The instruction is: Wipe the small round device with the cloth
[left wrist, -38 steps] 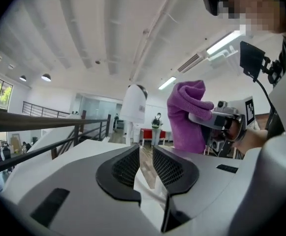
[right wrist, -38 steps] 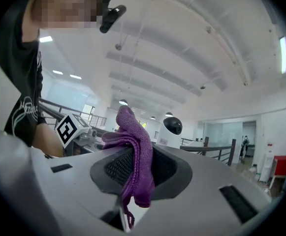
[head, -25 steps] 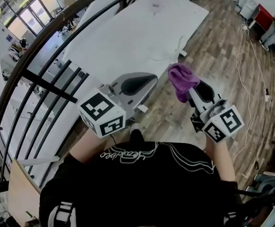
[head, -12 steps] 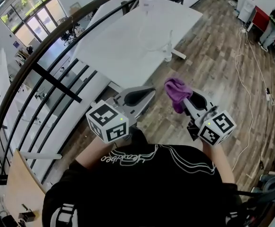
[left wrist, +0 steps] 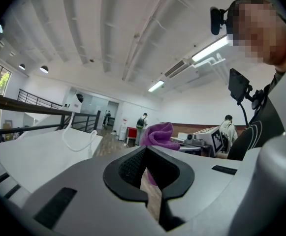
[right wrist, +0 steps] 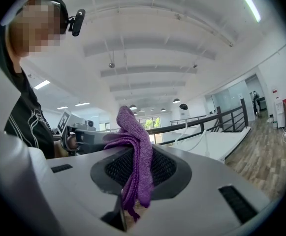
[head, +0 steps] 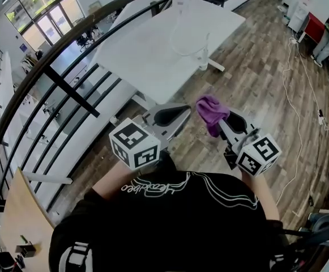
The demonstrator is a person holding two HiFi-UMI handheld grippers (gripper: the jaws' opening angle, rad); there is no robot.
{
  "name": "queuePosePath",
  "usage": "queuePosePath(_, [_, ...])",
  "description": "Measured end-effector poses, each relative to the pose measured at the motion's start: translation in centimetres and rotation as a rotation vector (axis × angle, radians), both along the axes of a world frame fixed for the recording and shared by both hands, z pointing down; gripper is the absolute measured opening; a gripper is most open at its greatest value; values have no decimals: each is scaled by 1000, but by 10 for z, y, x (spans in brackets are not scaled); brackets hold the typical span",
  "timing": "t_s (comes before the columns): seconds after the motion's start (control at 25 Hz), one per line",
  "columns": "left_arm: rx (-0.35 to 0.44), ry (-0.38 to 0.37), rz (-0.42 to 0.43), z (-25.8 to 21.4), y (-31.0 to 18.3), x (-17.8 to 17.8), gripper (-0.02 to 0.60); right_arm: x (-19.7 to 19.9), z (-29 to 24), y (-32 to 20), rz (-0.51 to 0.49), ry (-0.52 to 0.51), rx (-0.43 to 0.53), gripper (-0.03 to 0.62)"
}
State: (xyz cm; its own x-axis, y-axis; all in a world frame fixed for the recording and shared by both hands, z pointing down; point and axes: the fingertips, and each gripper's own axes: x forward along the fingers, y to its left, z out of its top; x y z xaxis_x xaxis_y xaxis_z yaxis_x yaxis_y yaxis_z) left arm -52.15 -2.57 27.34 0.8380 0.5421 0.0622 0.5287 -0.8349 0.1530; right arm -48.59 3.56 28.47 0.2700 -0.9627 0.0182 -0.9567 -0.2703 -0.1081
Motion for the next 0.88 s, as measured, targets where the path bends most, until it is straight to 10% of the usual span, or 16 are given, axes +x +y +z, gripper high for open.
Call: queuePosePath(0.88, [-6, 0, -35, -3, -8, -20, 8, -16, -2, -4, -20, -34, 23, 72])
